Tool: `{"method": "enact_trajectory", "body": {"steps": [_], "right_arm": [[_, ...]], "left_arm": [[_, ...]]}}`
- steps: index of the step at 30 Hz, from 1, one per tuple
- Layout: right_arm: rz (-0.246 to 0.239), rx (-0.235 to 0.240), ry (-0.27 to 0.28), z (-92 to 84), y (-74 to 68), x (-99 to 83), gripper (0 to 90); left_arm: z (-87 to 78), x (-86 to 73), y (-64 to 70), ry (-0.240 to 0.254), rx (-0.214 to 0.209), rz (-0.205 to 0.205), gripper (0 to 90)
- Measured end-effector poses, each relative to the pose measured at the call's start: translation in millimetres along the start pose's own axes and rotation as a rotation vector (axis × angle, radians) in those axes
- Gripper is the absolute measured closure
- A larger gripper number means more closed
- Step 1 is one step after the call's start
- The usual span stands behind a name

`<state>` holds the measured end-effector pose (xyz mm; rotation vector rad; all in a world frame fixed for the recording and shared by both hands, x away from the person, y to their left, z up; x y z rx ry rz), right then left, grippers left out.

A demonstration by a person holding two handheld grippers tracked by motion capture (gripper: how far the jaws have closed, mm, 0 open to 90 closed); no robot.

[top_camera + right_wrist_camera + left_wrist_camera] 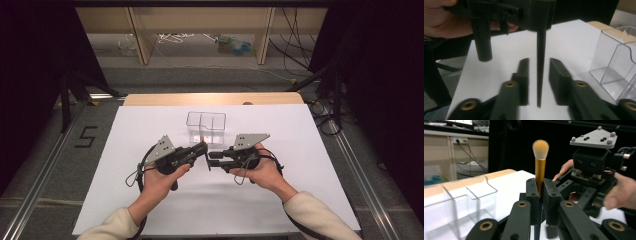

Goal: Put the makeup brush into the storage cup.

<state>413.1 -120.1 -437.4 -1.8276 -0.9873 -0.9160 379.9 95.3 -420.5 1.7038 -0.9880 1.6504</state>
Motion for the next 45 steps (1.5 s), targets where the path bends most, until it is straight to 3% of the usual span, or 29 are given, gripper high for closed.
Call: {"method": "enact_trajectory", "body": {"steps": [9, 14, 17, 32, 45], "right_arm": [[0.051, -0.037, -0.058, -1.8, 1.1, -2.3, 39.1], [0.056, -0.093, -0.038, -7.2, -0.1, -2.2, 28.7], [0.055, -0.099, -0.023, -13.7, -1.4, -1.7, 24.5], [0.005, -0.148, 0.064, -51.3, -5.9, -7.8, 17.6], [0.009, -0.205, 0.115, -80.0, -7.7, -20.5, 17.0]], "left_arm": [[-1.9, 2.4, -0.6, -0.019, 0.029, 0.034, 83.4], [-2.7, 3.6, -1.2, -0.022, 0.031, 0.056, 83.3], [-3.4, 4.0, -2.9, -0.023, 0.034, 0.073, 83.4], [-4.7, 6.7, -11.0, -0.017, 0.066, 0.092, 83.4], [3.9, 7.2, -11.7, -0.023, 0.073, 0.095, 83.4]]}}
Point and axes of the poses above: each handheld gripper's, and its own axes: z roughly forward along the jaws, x roughly out of its top, y roughly to its right, the point moved 2 cm from there along z, roughly forward along the jaws, and after that the axes turned 15 degrees about z, right-handed, at the moved point
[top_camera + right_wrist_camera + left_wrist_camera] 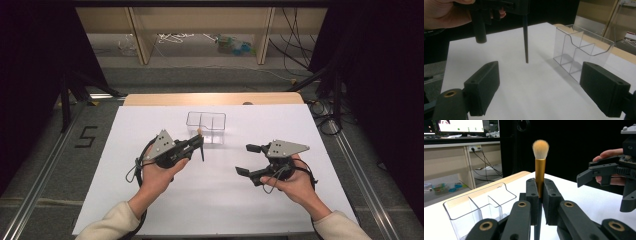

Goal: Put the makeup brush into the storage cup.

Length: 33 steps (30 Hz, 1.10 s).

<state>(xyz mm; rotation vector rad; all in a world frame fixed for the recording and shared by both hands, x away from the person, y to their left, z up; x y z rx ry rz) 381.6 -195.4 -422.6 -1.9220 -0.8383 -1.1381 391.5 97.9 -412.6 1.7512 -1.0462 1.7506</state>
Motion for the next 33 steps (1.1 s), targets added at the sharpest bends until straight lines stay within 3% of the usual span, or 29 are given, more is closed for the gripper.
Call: {"method": "enact_trajectory", "body": {"steps": [6, 9, 12, 15, 19, 22, 24, 33], "right_arm": [[0.015, -0.011, -0.007, -9.1, -0.5, -4.4, 17.0], [0.007, -0.019, 0.022, -10.4, 0.4, -5.6, 17.0], [0.027, -0.018, -0.001, -14.1, -0.6, -7.5, 17.0], [0.014, -0.01, 0.028, -13.9, 0.9, -8.2, 17.0], [0.015, -0.026, 0.015, -17.5, 2.0, -9.3, 17.0], [0.045, -0.015, 0.02, -18.2, 0.7, -10.5, 17.0], [0.038, -0.033, 0.006, -21.0, 1.3, -10.6, 17.1], [0.027, -0.029, 0.04, -21.4, 3.2, -13.1, 17.1]], "left_arm": [[2.5, -0.5, -1.0, -0.007, 0.001, 0.01, 83.3], [3.9, -0.3, -1.5, -0.009, 0.001, 0.01, 83.3], [4.8, 0.7, -2.2, -0.007, 0.007, 0.009, 83.3], [5.3, 1.6, -3.5, -0.005, 0.011, 0.01, 83.4], [5.8, 2.0, -5.5, -0.004, 0.016, 0.017, 83.3], [6.5, 2.1, -6.5, -0.004, 0.017, 0.019, 83.3], [7.7, 2.0, -6.0, -0.005, 0.024, 0.004, 83.3], [12.7, 1.7, -8.4, -0.008, 0.03, 0.021, 83.3]]}}
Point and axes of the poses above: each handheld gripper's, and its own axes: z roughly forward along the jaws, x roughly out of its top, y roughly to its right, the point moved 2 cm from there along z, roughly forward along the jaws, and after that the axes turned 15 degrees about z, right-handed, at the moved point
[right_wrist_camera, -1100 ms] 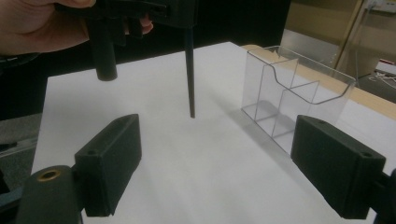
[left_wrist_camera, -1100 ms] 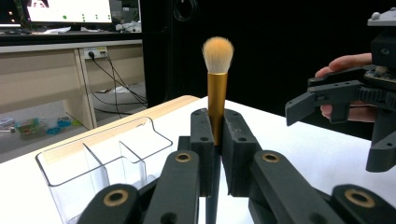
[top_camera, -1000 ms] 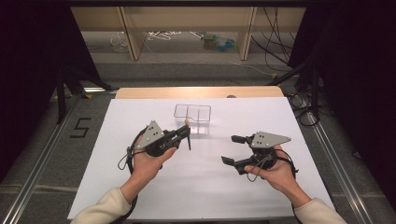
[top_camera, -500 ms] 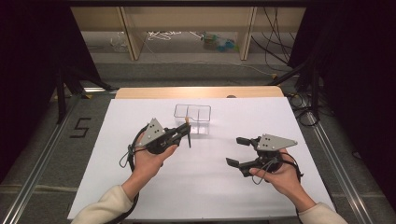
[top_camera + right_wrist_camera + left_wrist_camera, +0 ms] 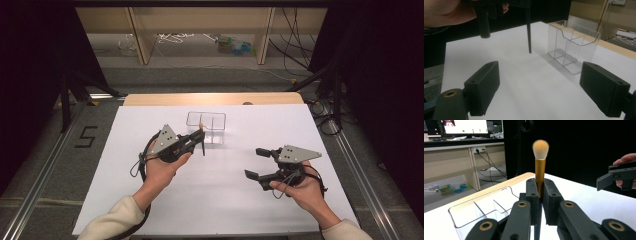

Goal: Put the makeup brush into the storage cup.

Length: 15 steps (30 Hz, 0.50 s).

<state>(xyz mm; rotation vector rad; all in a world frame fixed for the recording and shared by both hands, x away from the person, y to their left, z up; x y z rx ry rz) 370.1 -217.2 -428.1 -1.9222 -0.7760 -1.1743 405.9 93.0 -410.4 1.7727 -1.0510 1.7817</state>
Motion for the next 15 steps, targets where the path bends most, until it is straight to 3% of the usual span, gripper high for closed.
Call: {"method": "enact_trajectory", "body": {"steps": [1, 15], "right_arm": [[-0.002, -0.02, -0.023, -2.6, -0.1, 0.1, 17.1], [0.006, -0.007, -0.018, -3.0, 0.1, -2.4, 17.2]], "left_arm": [[0.2, 0.0, 0.1, -0.001, 0.002, -0.006, 83.3], [2.8, -0.2, -4.1, 0.004, 0.014, 0.01, 83.3]]}}
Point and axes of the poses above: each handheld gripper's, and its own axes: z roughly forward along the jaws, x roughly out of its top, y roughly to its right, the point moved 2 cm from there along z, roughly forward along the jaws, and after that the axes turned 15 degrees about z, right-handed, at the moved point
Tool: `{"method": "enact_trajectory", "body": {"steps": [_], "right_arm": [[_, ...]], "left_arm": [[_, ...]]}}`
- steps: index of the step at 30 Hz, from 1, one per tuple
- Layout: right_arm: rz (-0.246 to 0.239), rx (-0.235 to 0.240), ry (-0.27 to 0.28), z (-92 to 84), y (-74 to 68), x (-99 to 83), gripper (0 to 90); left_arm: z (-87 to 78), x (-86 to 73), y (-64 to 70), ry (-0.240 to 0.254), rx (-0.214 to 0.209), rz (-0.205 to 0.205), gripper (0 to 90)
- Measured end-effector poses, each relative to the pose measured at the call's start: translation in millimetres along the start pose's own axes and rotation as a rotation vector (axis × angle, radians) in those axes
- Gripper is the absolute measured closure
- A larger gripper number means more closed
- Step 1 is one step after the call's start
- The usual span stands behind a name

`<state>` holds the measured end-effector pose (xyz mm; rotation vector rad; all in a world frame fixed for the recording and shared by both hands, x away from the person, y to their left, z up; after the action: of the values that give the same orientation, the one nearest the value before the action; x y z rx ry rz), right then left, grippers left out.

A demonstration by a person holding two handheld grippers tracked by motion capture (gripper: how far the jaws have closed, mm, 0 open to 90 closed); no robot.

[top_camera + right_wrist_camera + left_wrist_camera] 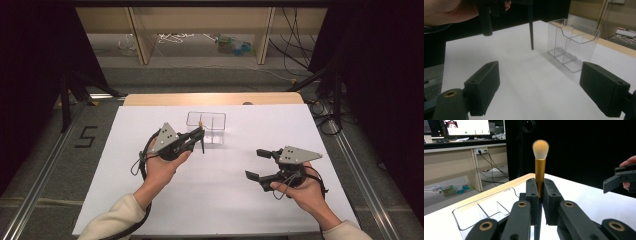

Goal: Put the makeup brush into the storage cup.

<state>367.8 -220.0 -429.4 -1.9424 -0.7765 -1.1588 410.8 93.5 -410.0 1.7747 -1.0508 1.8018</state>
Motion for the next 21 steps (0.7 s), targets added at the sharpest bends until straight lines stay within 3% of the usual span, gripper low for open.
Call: {"method": "enact_trajectory", "body": {"steps": [21], "right_arm": [[0.006, -0.002, 0.013, -0.9, 0.4, -1.0, 17.4]], "left_arm": [[4.5, 3.8, -4.3, 0.016, 0.01, 0.003, 83.3]]}}
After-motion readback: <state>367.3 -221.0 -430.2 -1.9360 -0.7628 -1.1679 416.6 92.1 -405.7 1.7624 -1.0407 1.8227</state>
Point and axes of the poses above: each handheld gripper's, and its own axes: z roughly forward along the jaws, x roughly out of its top, y roughly to its right, the point moved 2 cm from there along z, roughly forward along the jaws, and after that the axes turned 15 degrees about z, right-handed, at the moved point
